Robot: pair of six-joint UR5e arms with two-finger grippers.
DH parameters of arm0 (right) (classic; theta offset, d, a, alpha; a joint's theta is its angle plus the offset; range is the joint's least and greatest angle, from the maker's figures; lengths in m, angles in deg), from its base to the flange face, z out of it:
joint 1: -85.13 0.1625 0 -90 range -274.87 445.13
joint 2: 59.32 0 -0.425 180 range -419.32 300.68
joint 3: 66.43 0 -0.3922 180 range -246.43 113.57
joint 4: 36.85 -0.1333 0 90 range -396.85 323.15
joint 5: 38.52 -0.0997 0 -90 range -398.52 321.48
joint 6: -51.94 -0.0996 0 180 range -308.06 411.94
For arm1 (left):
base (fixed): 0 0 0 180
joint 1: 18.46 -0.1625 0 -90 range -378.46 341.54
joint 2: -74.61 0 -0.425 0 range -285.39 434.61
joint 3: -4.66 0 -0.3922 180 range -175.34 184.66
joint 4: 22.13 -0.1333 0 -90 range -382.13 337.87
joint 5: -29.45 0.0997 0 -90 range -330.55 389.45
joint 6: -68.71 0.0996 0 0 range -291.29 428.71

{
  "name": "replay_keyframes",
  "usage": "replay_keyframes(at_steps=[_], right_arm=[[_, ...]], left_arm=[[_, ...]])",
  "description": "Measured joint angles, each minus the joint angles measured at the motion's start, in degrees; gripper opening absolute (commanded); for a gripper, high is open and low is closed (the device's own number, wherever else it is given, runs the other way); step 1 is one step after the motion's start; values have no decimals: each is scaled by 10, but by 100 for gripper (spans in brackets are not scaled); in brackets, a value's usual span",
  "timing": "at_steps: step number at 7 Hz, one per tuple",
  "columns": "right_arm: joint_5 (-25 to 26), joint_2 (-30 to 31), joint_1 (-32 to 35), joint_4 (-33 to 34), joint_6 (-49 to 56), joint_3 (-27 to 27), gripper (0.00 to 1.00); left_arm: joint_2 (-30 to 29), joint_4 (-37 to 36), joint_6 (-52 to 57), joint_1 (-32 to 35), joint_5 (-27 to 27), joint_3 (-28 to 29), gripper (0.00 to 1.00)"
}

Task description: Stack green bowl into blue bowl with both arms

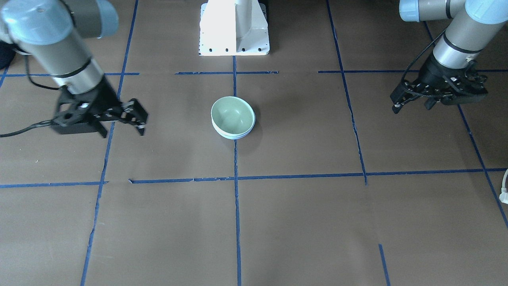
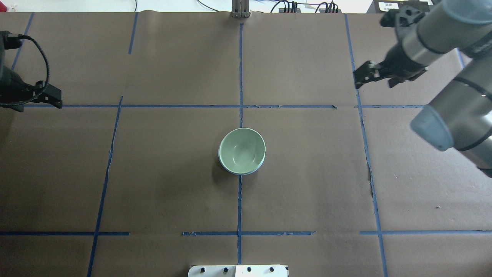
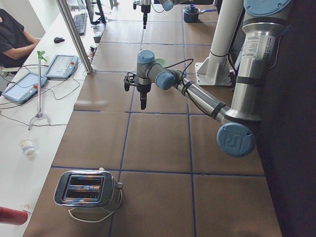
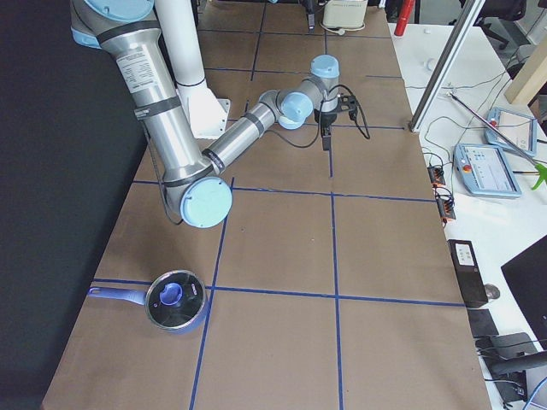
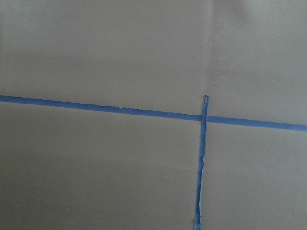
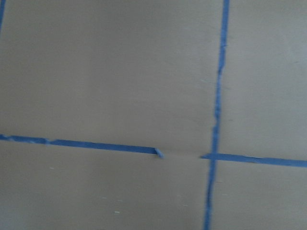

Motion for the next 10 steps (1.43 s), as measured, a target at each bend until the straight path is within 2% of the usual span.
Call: replay_keyframes(at_steps=[2, 4, 5, 7, 10], right_arm=[[-32, 100, 95, 2, 214, -11, 100], [-76, 173, 181, -1, 348, -32, 100], [-97, 191, 207, -3, 379, -47, 100], [-113, 206, 225, -8, 398, -68, 100], [-141, 217, 266, -20, 397, -74, 100]], left_arm=[[32, -3, 83, 62, -16, 11, 100], [62, -6, 265, 156, -97, 67, 100], [73, -6, 359, 202, -124, 104, 100], [83, -5, 495, 257, -143, 176, 100], [91, -1, 591, 294, -170, 245, 100]])
